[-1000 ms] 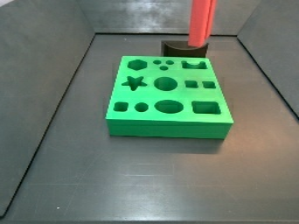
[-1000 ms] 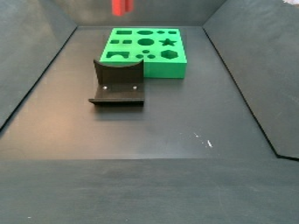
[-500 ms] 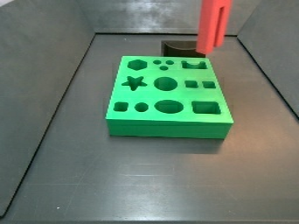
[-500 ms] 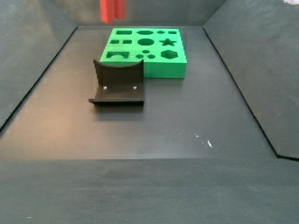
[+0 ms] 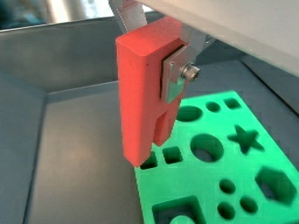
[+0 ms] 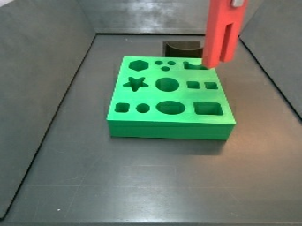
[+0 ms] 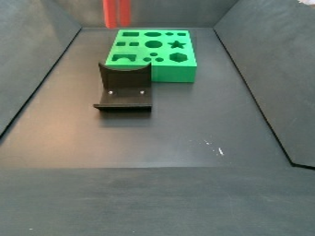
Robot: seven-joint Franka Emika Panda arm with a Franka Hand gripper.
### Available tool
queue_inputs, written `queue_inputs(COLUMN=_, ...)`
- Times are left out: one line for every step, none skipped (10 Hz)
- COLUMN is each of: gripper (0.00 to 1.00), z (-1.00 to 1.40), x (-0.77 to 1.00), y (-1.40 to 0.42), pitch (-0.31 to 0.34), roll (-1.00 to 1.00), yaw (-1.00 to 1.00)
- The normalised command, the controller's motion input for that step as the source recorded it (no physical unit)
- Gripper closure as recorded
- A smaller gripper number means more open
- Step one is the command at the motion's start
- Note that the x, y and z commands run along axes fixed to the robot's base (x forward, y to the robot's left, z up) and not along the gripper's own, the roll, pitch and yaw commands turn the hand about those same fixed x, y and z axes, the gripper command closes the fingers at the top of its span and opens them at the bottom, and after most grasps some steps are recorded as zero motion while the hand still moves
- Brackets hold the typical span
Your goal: Insert the double-square object.
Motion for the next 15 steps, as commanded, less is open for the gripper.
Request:
queue_inputs(gripper=1.0, z=-0.23, x=-0.09, y=-0.03, pitch=0.114, roll=0.14, yaw=-0.95)
queue_inputs(gripper=1.0, z=-0.22, x=-0.09, y=-0.04, pitch=0.144, roll=0.15, yaw=-0.92)
queue_inputs(gripper=1.0, z=-0.23, x=-0.08, y=-0.01, pitch=0.194, roll=0.14, yaw=-0.87)
queue_inputs(gripper=1.0, z=-0.35, x=0.25, y=-0.13, pitch=0.259, roll=0.23, yaw=-0.42)
queue_inputs(gripper=1.0, z=-0.39, x=0.38, y=-0.19, pitch=0.254, roll=0.26, yaw=-0.32)
queue_inputs(gripper=1.0, z=-0.35, x=0.41, y=-0.21, pitch=0.233, roll=0.25, yaw=-0.31)
queue_inputs(gripper=1.0, z=-0.27, x=0.28, y=-0.2, pitch=0.274, roll=0.26, yaw=-0.34)
queue_inputs(gripper=1.0, z=-0.08, x=0.29, y=-0.08, pitch=0.21, roll=0.24, yaw=-0.41)
queue_inputs(gripper=1.0, z=-0.04, x=0.06, y=0.0, pitch=0.271, roll=0.08, yaw=-0.59)
queue_inputs(gripper=1.0, z=0.0, x=0.0, y=0.0, pitch=0.224, roll=0.0, yaw=-0.72)
queue_inputs(gripper=1.0, z=0.0, x=0.0, y=-0.04, pitch=0.121, roll=0.0, yaw=-0.74)
queue_inputs(gripper=1.0, z=0.0, x=0.0, y=-0.09, pitch=0.027, roll=-0.05, yaw=-0.65)
queue_inputs(gripper=1.0, z=-0.04, x=-0.03, y=-0.08, pitch=0.0, roll=-0.05, yaw=-0.51)
queue_inputs(gripper=1.0, z=0.0, x=0.0, y=0.03, pitch=0.0, roll=-0.01, yaw=-0.06)
queue_inputs(gripper=1.0, z=0.0, x=0.0, y=0.02, pitch=0.0, roll=0.0, yaw=0.0)
